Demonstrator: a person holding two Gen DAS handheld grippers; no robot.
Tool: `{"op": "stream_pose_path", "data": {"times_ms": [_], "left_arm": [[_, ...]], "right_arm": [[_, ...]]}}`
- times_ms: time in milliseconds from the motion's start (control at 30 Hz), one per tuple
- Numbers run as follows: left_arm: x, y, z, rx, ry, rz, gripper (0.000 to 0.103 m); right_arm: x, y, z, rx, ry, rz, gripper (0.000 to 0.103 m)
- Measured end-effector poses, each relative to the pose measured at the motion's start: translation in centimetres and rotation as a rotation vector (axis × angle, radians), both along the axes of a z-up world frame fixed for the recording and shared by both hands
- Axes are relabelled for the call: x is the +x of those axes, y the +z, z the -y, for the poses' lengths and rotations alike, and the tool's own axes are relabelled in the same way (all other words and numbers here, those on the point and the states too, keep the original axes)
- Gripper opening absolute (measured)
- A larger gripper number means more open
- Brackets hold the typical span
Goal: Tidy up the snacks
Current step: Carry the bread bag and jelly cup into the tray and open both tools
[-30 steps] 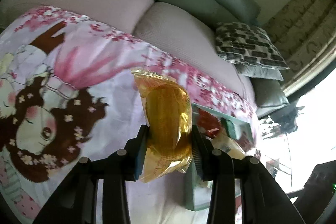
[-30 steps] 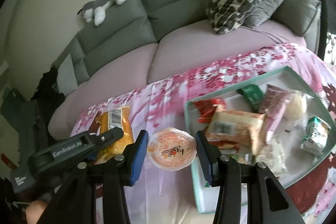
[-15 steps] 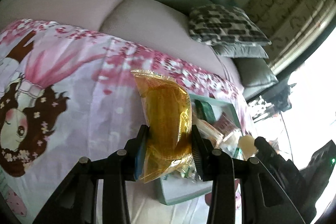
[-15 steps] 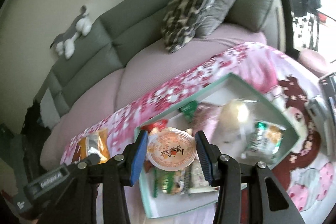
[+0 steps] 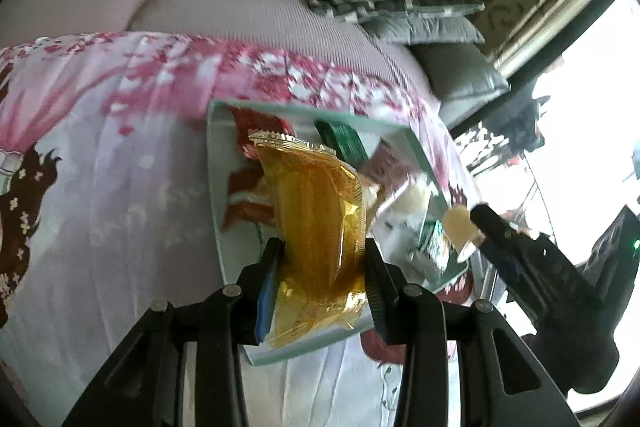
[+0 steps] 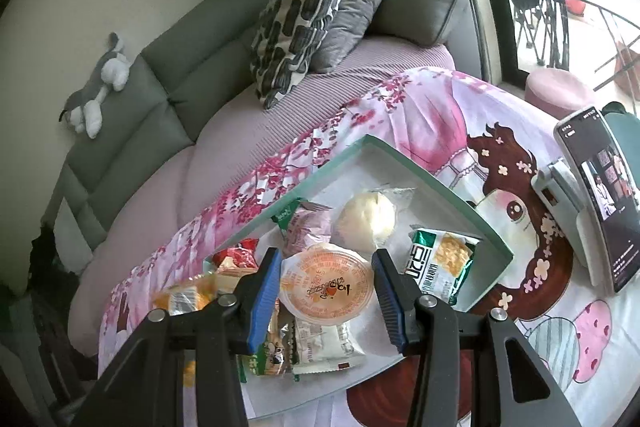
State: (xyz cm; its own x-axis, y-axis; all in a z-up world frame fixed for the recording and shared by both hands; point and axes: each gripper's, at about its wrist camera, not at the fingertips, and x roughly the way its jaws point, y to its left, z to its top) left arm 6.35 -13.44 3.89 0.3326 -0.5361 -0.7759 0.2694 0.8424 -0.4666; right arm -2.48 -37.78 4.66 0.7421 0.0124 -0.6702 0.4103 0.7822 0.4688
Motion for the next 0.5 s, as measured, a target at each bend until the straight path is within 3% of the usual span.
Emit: {"op": "stream_pose_path", "data": {"times_ms": [500], "left_arm": [[-0.1,-3.0,1.9,0.028,-0.040,-0.063,0.041]], "right_arm": [[2.0,-4.3,-0.2,0.042,0.021,-0.110,0.049]]}}
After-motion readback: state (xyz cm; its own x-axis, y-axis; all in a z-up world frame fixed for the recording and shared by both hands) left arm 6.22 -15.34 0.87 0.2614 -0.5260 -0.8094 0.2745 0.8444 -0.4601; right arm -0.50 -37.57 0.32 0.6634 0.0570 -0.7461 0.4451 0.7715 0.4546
